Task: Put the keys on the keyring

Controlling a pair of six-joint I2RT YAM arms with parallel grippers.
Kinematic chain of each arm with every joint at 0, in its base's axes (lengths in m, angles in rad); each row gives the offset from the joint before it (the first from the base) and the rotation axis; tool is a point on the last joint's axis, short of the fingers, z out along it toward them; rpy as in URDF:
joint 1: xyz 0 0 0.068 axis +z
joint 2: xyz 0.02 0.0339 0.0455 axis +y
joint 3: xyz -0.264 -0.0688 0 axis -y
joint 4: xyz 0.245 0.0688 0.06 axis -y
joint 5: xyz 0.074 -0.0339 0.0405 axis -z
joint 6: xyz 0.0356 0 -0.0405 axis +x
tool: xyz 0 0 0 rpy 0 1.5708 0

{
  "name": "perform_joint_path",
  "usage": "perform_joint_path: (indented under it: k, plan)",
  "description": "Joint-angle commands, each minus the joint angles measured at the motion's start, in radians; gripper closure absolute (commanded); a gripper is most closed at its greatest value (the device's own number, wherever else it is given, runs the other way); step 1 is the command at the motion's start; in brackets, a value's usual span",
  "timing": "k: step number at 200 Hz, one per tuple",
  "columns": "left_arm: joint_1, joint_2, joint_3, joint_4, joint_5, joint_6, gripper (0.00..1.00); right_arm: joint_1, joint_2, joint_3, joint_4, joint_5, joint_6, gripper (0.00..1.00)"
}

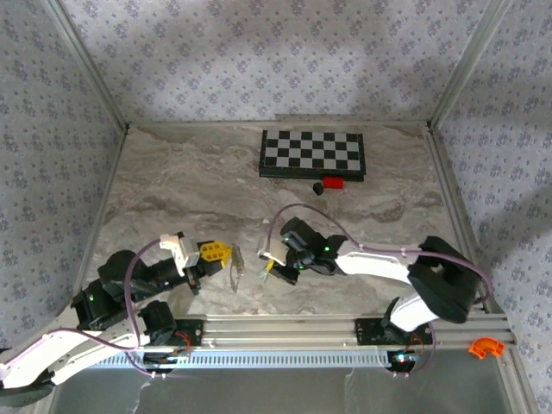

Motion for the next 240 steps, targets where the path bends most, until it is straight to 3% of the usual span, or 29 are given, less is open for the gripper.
perform_joint_path:
  k: [1,43,81,240]
  plan:
    - [-0.005,0.042,0.028,0.033,-0.008,0.024,1.0,-0.031,-0.086,-0.066,0.064,0.082,0.174,1.0]
    - [-0.005,0.125,0.04,0.066,0.006,0.043,1.0,-0.078,-0.236,-0.209,0.17,0.182,0.324,1.0]
    - [-0.004,0.153,0.041,0.078,0.0,0.051,1.0,-0.113,-0.26,-0.263,0.167,0.241,0.391,1.0]
    - [0.034,0.181,0.003,0.119,0.021,0.031,1.0,-0.111,-0.31,-0.325,0.158,0.184,0.437,1.0]
